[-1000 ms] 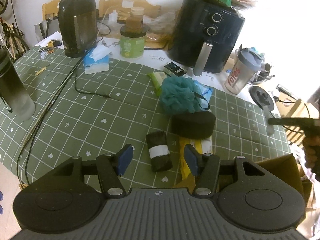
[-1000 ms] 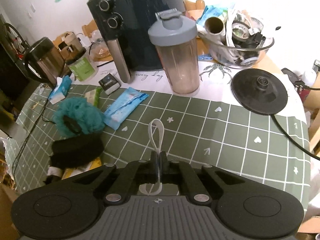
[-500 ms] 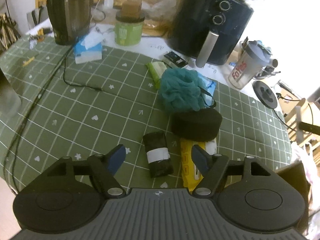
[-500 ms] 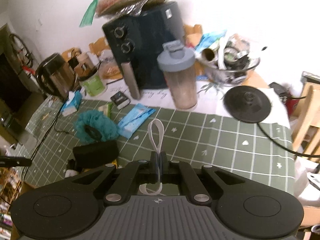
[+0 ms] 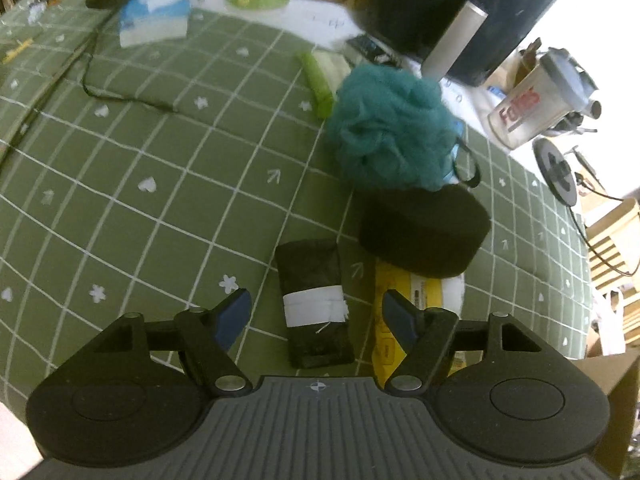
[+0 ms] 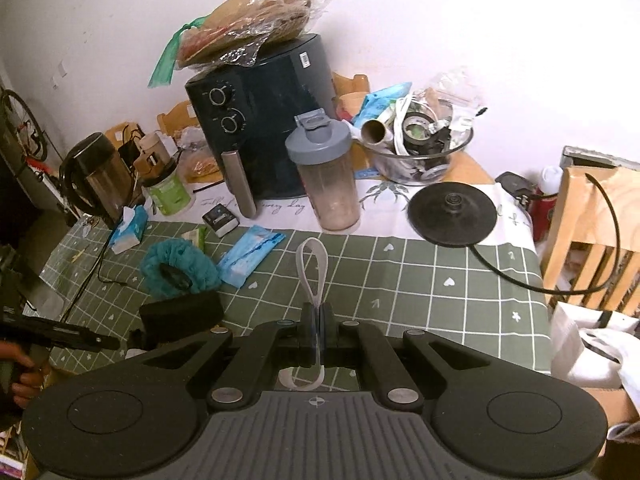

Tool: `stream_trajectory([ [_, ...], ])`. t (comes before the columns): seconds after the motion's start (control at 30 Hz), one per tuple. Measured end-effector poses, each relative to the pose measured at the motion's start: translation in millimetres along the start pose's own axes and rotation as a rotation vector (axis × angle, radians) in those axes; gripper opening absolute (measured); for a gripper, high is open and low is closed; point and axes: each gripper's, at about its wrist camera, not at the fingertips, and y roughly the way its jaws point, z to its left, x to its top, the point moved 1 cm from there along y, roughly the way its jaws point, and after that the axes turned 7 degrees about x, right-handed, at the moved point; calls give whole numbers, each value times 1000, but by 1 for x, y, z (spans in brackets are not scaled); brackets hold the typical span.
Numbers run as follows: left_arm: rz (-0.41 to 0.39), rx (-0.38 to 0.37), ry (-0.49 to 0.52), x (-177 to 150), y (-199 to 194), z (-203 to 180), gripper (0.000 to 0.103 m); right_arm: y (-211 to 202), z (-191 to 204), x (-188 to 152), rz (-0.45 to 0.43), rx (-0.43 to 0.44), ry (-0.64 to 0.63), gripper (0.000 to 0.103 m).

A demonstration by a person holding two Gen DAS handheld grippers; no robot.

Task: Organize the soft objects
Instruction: 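Grasp the black roll with white band using left tool while right holds elastic, then carry the black roll into the box with the left tool and release it while right holds elastic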

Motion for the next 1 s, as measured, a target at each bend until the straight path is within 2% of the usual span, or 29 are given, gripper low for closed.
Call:
stream_trajectory([
  [0.27,101,-45,-52,5,36,7,69,-8,-1,-15,8,-6,34,4],
  [0.33,127,-49,-68,5,45,9,60,-10,-3,-17,7,-9,44,4],
  [0.47,157,-53,-76,5,57,7,55,-16,-6,-18,2,-18,47,4],
  [0.6,136,-32,-70,4,57,2,43,-16,-8,-22,10,-12,66,4],
  [0.77,135,-53,-74,-1,51,3,42,-10,-9,-30,40,-1,93,4],
  [1.0,23,-68,-37,7,14,3,42,-3,6,-35,82,15,71,4],
])
